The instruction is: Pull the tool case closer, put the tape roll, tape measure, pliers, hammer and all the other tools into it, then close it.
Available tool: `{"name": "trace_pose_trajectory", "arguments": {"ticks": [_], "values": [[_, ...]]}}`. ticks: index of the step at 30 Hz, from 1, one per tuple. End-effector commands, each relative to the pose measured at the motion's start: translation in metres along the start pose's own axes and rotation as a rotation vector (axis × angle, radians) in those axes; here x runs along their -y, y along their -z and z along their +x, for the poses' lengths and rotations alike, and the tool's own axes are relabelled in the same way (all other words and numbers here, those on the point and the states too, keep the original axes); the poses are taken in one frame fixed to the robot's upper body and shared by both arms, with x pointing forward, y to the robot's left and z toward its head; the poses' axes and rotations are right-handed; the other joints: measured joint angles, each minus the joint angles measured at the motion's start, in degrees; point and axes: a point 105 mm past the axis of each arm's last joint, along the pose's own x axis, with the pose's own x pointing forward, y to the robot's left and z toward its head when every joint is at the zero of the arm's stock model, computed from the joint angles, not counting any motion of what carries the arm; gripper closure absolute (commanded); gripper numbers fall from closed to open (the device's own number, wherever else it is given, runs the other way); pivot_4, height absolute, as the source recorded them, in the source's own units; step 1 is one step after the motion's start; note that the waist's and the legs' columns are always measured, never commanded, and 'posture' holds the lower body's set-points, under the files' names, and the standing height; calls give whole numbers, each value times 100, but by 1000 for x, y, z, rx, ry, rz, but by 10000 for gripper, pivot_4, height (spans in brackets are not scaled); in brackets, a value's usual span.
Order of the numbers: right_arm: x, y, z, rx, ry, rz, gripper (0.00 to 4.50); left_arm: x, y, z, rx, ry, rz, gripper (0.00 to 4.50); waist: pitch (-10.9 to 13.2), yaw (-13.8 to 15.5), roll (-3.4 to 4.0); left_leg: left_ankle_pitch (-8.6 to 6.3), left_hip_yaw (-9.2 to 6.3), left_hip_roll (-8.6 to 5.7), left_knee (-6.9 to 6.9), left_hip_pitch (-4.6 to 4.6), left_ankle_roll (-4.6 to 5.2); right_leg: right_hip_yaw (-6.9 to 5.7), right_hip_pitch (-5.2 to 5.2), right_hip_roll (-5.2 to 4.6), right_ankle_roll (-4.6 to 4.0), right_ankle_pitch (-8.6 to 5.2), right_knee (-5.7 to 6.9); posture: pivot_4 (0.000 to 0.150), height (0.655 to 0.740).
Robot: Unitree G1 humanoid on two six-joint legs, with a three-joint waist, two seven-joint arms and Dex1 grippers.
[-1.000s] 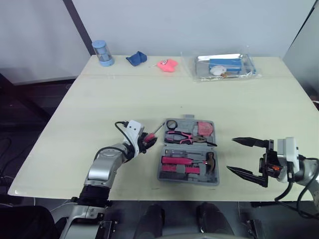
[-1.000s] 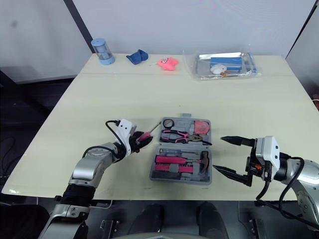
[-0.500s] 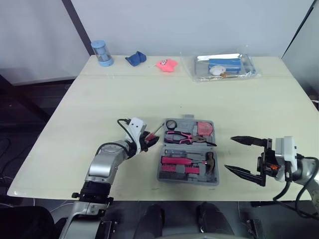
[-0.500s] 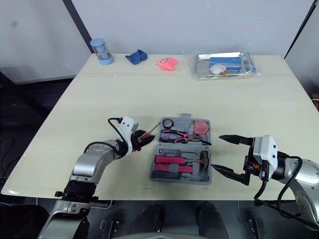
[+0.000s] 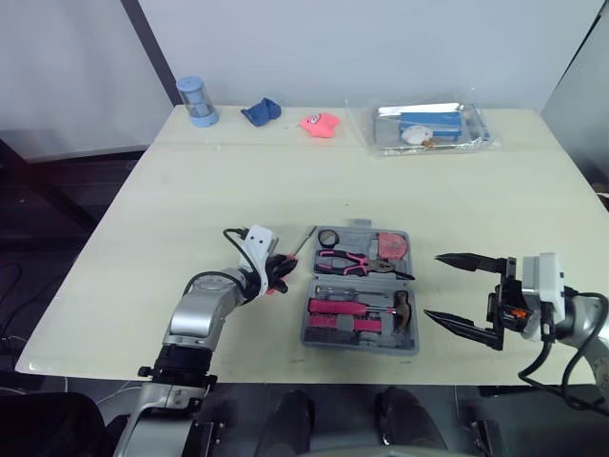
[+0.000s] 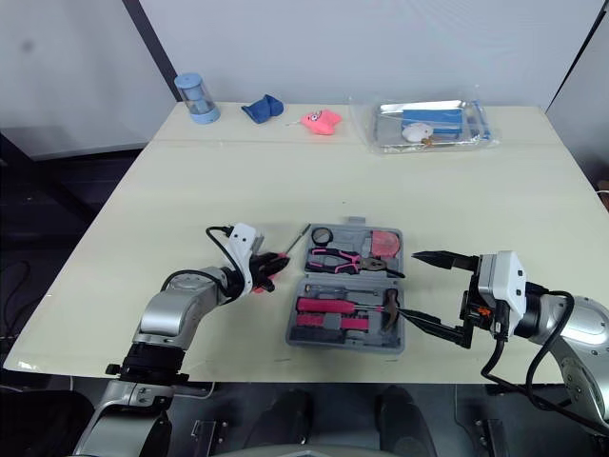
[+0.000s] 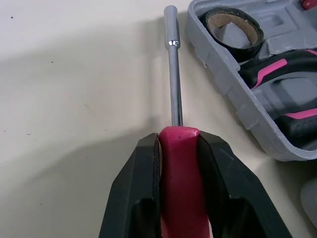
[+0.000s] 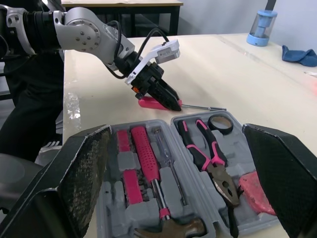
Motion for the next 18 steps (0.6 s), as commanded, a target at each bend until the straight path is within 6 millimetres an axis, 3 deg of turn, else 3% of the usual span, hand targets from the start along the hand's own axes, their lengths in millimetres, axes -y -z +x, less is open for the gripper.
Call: {"name": "trace_pose_trajectory", "arguments": {"ticks": [1, 9, 18], "values": [[-2, -10, 4, 26, -22, -24, 0, -5, -2, -1, 3, -17, 1, 38852, 0, 0, 0, 0, 0, 0, 0, 0, 0, 0, 0, 0, 0, 0, 0, 1500, 7400], [-3, -10, 4, 24, -53, -17, 0, -14, -12, -16, 20, -22, 26, 38852, 0, -31, 0, 0, -3, 0, 0, 0, 0, -1, 0, 1, 0, 0, 1, 1500, 7400], [0, -8, 3, 24, -60, -13, 0, -23, -21, -57, 7, -2, 88, 38852, 7, -18, -9, 0, -3, 1, -2, -3, 0, -2, -2, 0, 0, 0, -4, 1500, 7400]]}}
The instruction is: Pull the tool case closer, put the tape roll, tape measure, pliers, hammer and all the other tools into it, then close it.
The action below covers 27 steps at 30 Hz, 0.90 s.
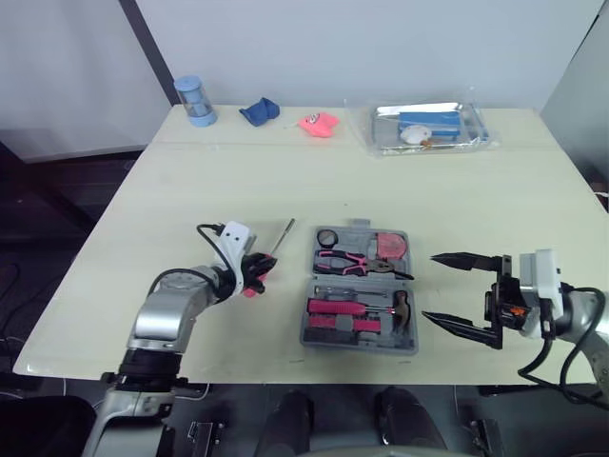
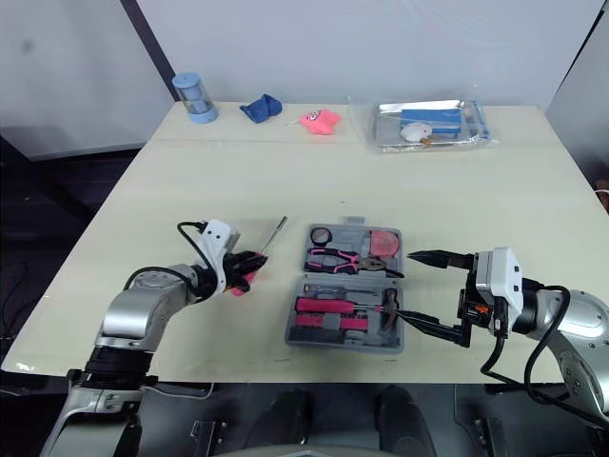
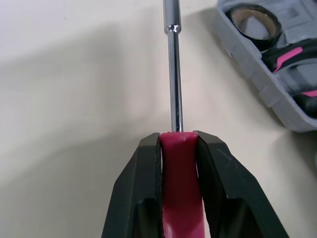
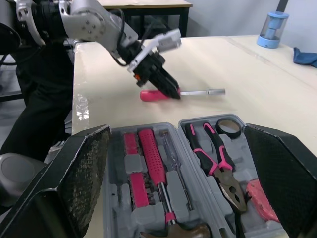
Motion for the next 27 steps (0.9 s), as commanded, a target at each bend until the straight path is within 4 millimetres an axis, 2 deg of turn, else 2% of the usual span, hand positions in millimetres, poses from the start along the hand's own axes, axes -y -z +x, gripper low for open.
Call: {"name": "trace_pose_trajectory", "arguments": {"ticks": [1, 8, 17, 21, 27], "values": [[0, -7, 0, 18, -10, -25, 0, 1, -17, -19, 48, 23, 43, 38852, 2, 0, -1, 0, -1, 0, 0, -1, 0, -1, 0, 0, 0, 0, -1, 1500, 7400], [-1, -4, -1, 14, -19, -13, 0, 21, -28, -44, 29, 207, 112, 38852, 5, 3, -5, 0, -3, 0, -1, -3, 0, -4, -1, 0, 0, 0, -1, 1500, 7400], [-2, -1, 0, 17, -21, -14, 0, 57, -41, -60, -18, 476, 170, 38852, 8, -3, -6, 0, -3, 1, -2, -3, 1, -4, -1, 1, 0, -1, -1, 1500, 7400], [-2, 0, -1, 17, -11, -11, 0, 73, -41, -64, -54, 577, 240, 38852, 9, -5, -7, 0, -1, 1, -2, -3, 1, -4, -1, 0, 0, -1, -3, 1500, 7400], [-2, 6, -13, -17, 11, -9, 0, 107, -41, -63, -86, 771, 414, 38852, 11, 10, -10, 0, -1, 1, -1, -7, 1, -4, -1, 1, 0, -1, -7, 1500, 7400]]}}
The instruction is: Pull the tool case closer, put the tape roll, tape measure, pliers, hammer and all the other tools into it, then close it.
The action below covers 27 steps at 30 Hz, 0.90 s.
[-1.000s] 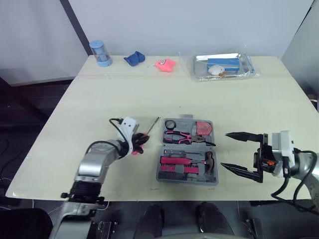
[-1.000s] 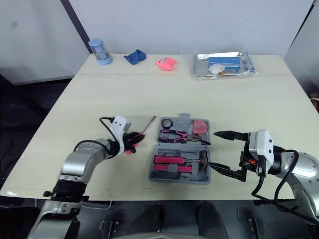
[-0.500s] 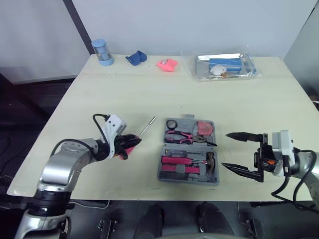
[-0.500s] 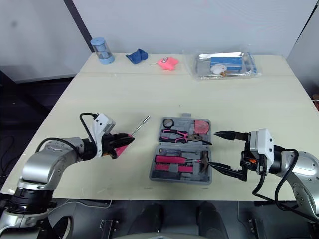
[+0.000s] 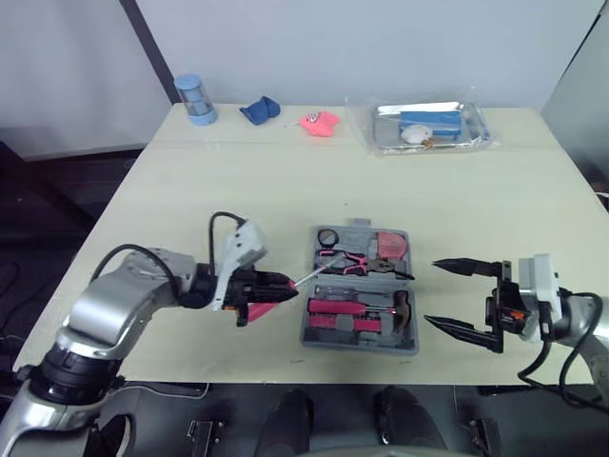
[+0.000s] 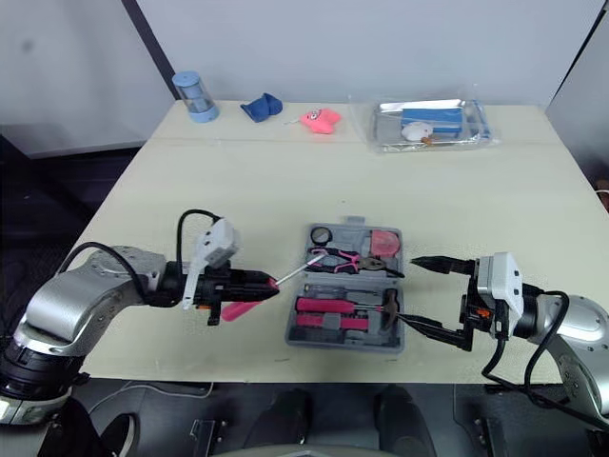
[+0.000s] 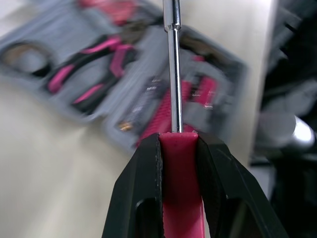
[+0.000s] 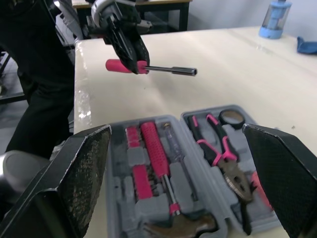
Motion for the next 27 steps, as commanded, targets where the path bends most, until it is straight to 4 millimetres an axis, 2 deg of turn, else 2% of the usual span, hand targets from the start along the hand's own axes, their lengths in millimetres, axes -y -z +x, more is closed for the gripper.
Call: {"name": "trace_pose_trajectory", "arguments": {"ticks": [1, 5, 12, 17, 27], "values": [[2, -6, -8, -1, 16, -49, 0, 15, -8, 7, -33, 90, 105, 38852, 0, -6, 0, 0, 0, 0, 0, 0, 0, 0, 0, 0, 0, 0, -1, 1500, 7400], [3, -4, -11, -9, 29, -52, 0, 23, -4, 19, -116, 158, 168, 38852, 2, -30, 1, 0, 0, 0, -1, 3, 0, 1, 0, 2, 0, 0, 2, 1500, 7400], [2, 0, -14, -25, 51, -55, 0, 18, 0, 39, -205, 172, 218, 38852, 3, -11, -1, 0, 0, 0, 0, -1, 0, 1, 0, 2, 0, 0, 0, 1500, 7400], [-3, 7, -26, -62, 58, -27, 0, 12, 10, 54, -314, 182, 276, 38852, 3, 1, -1, 0, -2, -1, 1, 0, 0, -1, 1, 3, 0, 0, 1, 1500, 7400], [-8, 13, -36, -100, 51, -9, 0, 11, 8, 79, -384, 235, 381, 38852, 4, -11, -2, 0, 0, -1, 2, 0, 1, 1, 1, 2, 0, 0, 2, 1500, 7400]]}}
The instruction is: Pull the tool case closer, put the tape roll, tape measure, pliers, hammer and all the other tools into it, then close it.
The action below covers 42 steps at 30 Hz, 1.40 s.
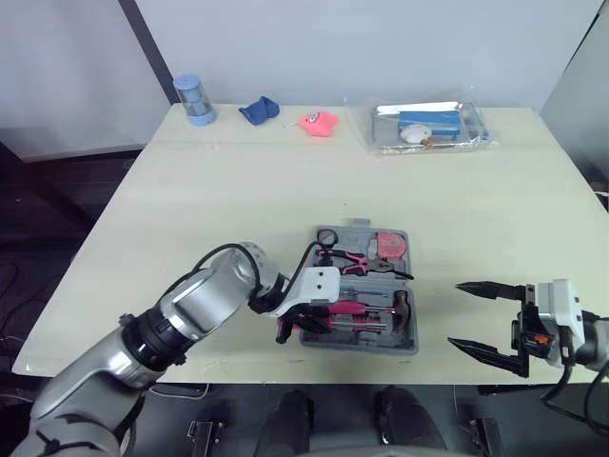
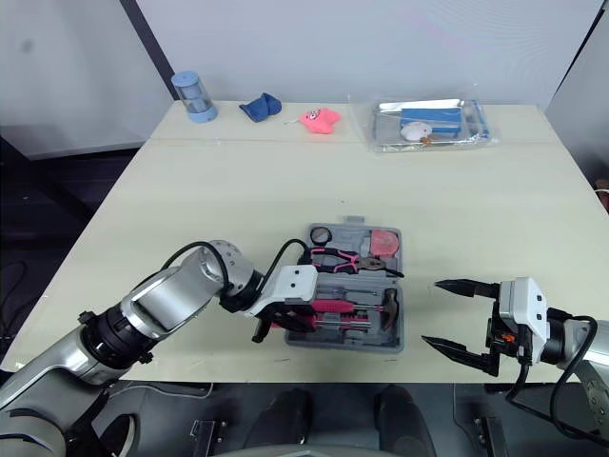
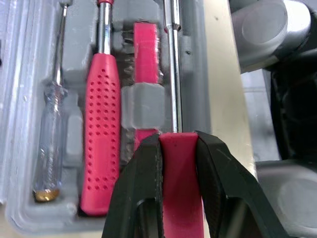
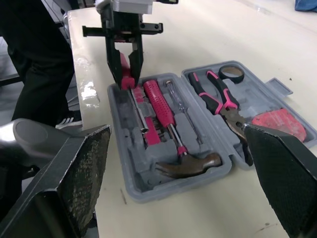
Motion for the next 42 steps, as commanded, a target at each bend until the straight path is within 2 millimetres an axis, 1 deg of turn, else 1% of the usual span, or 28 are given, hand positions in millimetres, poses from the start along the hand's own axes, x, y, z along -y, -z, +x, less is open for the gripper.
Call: {"name": "trace_pose_trajectory", "arguments": {"ticks": [1, 7, 11, 19, 27, 34, 42], "values": [[1, -8, -4, 8, 12, -48, 0, -1, -13, 7, -27, 38, 70, 38852, 0, 2, 0, 0, -1, 0, 0, -1, 0, 0, 0, 0, 0, 0, -1, 1500, 7400], [-1, -7, -3, 12, 21, -46, 0, -1, -22, 17, -44, 74, 48, 38852, 0, 13, -1, 0, -1, -1, 3, -2, 0, 0, 2, 0, 1, 0, -1, 1500, 7400], [-1, -6, -3, 12, 28, -48, 0, 2, -20, 22, -98, 105, 23, 38852, 0, -5, -1, 0, -1, -1, 3, 0, 0, 0, 1, 0, 1, 0, 2, 1500, 7400], [-4, -5, -2, 17, 41, -47, 0, 4, -21, 30, -150, 121, -3, 38852, 0, 0, 0, 0, -2, -1, 3, -1, 0, 0, 1, 0, 1, 0, 2, 1500, 7400], [-7, -4, -1, 22, 49, -47, 0, -3, -27, 38, -171, 105, -16, 38852, 0, 15, 0, 0, -2, -2, 4, -1, 0, 0, 2, 0, 1, 0, 1, 1500, 7400], [-7, -4, -1, 20, 60, -49, 0, -4, -33, 47, -172, 105, -32, 38852, -1, 21, 0, 0, -2, -2, 4, 0, 0, 0, 4, -1, 1, 0, 1, 1500, 7400], [-10, -4, -3, 17, 63, -44, 0, -6, -35, 49, -180, 96, -50, 38852, -1, 19, 1, 0, -3, -3, 5, 1, 0, 0, 5, -1, 2, -1, 2, 1500, 7400]]}}
